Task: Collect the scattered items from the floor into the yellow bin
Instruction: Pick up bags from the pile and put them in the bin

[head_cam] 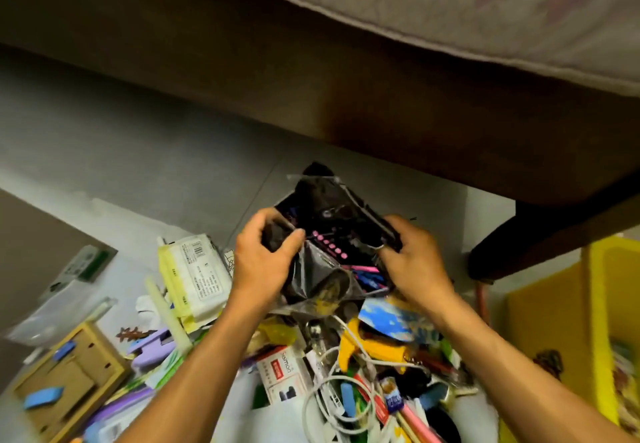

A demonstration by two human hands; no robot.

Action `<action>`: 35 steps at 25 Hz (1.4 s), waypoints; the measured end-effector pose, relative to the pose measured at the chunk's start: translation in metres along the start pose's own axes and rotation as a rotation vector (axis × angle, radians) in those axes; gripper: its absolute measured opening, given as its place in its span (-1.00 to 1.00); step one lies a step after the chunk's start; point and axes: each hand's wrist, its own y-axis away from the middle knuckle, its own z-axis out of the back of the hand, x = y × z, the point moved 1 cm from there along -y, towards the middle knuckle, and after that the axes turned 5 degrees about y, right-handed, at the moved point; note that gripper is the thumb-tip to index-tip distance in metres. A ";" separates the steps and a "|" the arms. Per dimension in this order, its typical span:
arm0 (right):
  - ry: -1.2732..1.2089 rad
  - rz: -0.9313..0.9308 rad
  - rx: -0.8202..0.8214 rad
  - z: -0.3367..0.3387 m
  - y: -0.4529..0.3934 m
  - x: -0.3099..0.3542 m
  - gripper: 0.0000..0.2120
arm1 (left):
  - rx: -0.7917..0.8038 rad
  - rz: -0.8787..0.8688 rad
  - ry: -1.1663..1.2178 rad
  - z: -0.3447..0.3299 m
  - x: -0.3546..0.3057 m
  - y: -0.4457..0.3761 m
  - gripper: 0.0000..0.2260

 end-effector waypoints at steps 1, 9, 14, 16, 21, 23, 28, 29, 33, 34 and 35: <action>-0.034 0.010 -0.049 0.010 0.005 0.009 -0.67 | -0.065 0.026 0.035 0.006 -0.005 0.008 -0.85; -0.483 -0.261 -0.321 0.110 0.114 0.079 -0.94 | -0.302 0.489 0.552 0.045 -0.089 0.132 -0.90; -0.756 -0.456 -0.392 0.180 0.194 0.084 -0.86 | -0.216 0.605 0.666 0.026 -0.145 0.205 -0.90; -0.719 -0.526 -0.567 0.215 0.225 0.068 -0.84 | -0.109 0.670 0.656 0.001 -0.164 0.224 -0.92; -0.101 -0.655 -1.048 0.311 0.281 0.027 -0.76 | 0.196 0.799 0.588 -0.088 -0.192 0.260 -0.89; 0.053 -0.675 -1.081 0.332 0.285 0.012 -0.65 | 0.220 0.784 0.512 -0.121 -0.197 0.271 -0.84; -0.101 -0.794 -0.747 0.329 0.280 -0.013 -0.76 | 0.238 0.761 0.525 -0.145 -0.190 0.272 -0.76; -0.097 -0.799 -0.755 0.325 0.283 -0.017 -0.77 | 0.233 0.764 0.541 -0.143 -0.186 0.269 -0.69; -0.154 -0.795 -0.788 0.319 0.299 -0.017 -0.62 | 0.167 0.755 0.563 -0.134 -0.183 0.265 -0.50; -0.151 -0.806 -0.704 0.318 0.301 -0.016 -0.50 | 0.171 0.756 0.569 -0.134 -0.184 0.267 -0.47; -0.124 -0.824 -0.620 0.317 0.304 -0.014 -0.40 | 0.182 0.758 0.592 -0.136 -0.189 0.270 -0.47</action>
